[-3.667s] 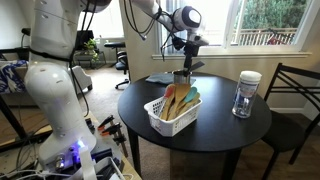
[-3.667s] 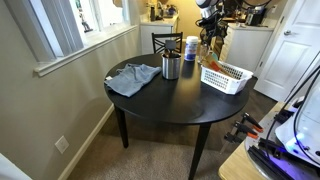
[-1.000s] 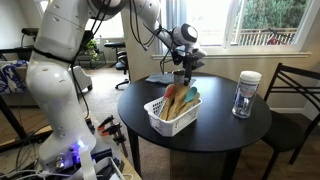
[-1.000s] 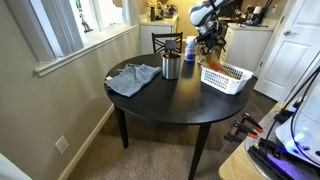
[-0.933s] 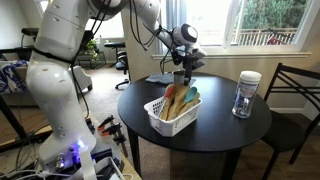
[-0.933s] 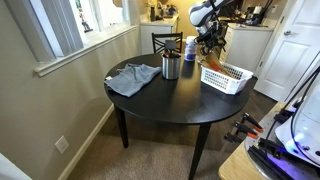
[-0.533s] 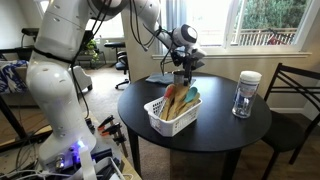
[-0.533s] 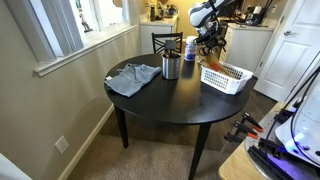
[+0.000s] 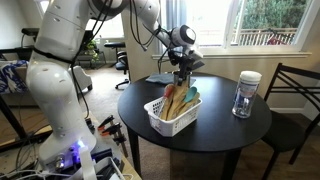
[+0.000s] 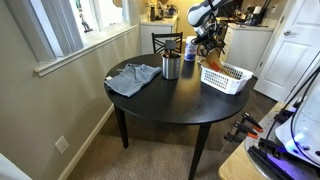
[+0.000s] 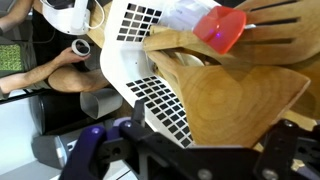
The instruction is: Put one wooden spoon in the silver holder.
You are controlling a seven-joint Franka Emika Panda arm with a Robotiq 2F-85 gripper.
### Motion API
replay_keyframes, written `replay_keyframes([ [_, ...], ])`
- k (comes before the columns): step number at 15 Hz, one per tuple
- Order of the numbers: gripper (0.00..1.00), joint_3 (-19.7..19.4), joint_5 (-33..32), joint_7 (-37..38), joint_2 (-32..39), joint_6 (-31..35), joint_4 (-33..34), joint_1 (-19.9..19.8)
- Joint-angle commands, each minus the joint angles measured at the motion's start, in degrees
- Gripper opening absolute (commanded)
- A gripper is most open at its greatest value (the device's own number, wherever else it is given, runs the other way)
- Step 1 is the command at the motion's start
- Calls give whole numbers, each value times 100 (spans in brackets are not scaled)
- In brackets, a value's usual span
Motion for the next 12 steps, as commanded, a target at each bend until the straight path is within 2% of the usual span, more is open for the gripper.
replay_keyframes([
  [1, 100, 49, 161, -177, -40, -143, -34, -53],
  [2, 100, 47, 155, -177, -40, -137, -37, -51],
  [3, 75, 54, 148, -211, -50, -121, -50, -53],
  [5, 68, 63, 128, -270, -65, -94, -73, -48],
  [12, 22, 75, 102, -314, -67, -79, -85, -37],
])
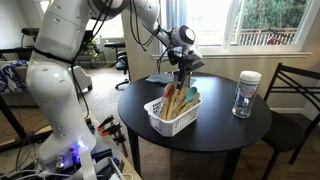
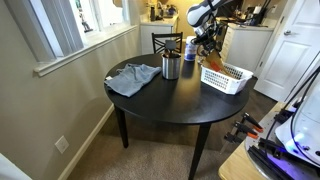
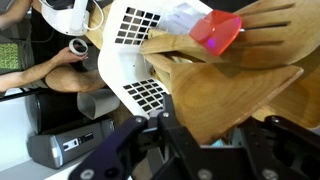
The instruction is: Put one wooden spoon in the silver holder.
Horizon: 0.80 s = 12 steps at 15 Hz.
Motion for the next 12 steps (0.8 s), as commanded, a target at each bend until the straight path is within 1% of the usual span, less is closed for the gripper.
replay_keyframes([
  [1, 15, 23, 55, -223, -72, -61, -85, -34],
  [3, 2, 10, 14, -218, -74, -62, -83, -25],
  [5, 0, -9, -41, -222, -185, -24, -114, -21],
  [7, 3, 5, -54, -344, -513, 156, -298, -66],
  [8, 2, 3, -36, -416, -707, 252, -400, -98],
  [12, 3, 79, 329, -1042, -1393, 438, -695, -238],
])
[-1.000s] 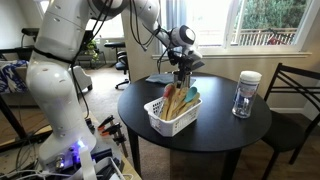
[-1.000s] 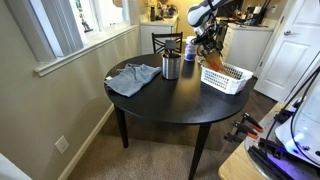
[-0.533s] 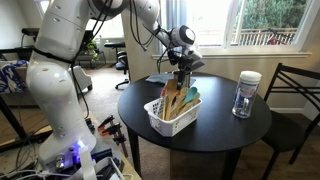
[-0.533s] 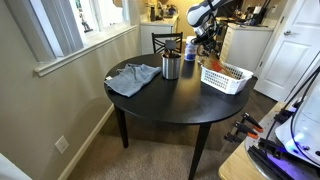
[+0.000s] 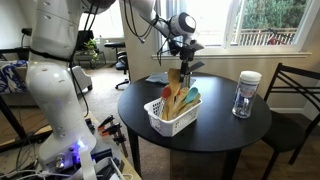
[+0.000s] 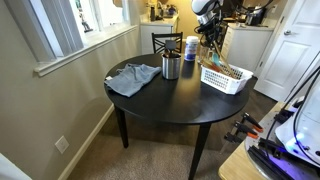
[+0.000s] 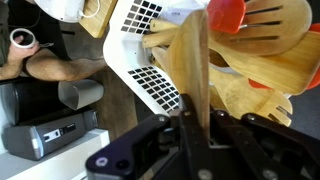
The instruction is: Put one wooden spoon in the silver holder.
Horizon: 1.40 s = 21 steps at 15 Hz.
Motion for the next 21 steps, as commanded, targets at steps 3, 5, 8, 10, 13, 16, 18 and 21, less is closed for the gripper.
replay_keyframes([
  [3, 3, 109, 574, -1028, -1219, 363, -768, -196],
  [5, 3, 108, 716, -1290, -1445, 320, -811, -212],
  [8, 3, 104, 826, -1525, -1712, 244, -792, -206],
  [10, 3, 109, 855, -1637, -1899, 228, -768, -201],
  [13, 3, 137, 830, -1740, -2252, 243, -714, -193],
  [16, 3, 184, 855, -1839, -2612, 316, -724, -198],
  [18, 3, 221, 906, -1948, -2814, 415, -748, -204],
  [21, 3, 233, 1241, -2428, -3119, 1005, -983, -223],
])
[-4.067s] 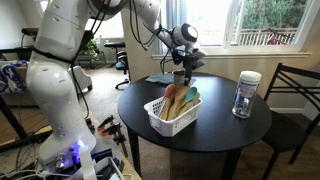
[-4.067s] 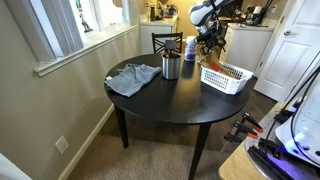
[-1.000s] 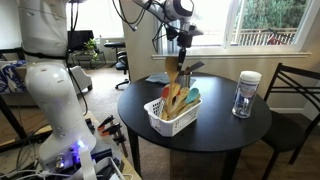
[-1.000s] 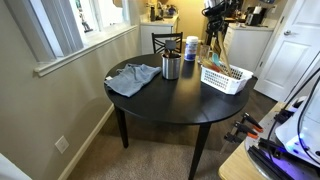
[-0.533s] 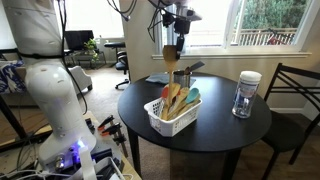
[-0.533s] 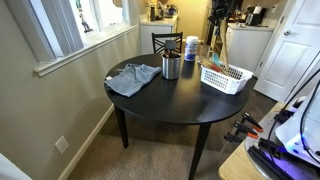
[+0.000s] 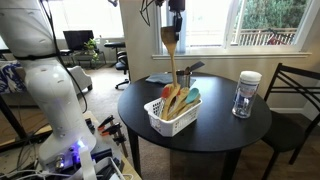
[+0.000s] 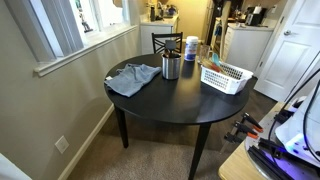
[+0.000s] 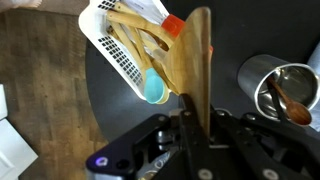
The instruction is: Put one wooden spoon in the silver holder.
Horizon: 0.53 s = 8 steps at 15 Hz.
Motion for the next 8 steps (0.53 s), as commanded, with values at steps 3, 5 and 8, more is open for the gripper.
replay_keyframes([
  [3, 3, 71, 691, -1073, -627, 1413, -857, -119],
  [5, 3, 61, 986, -1420, -705, 2033, -1193, -109],
  [8, 3, 53, 1457, -1786, -706, 2855, -1604, -90],
])
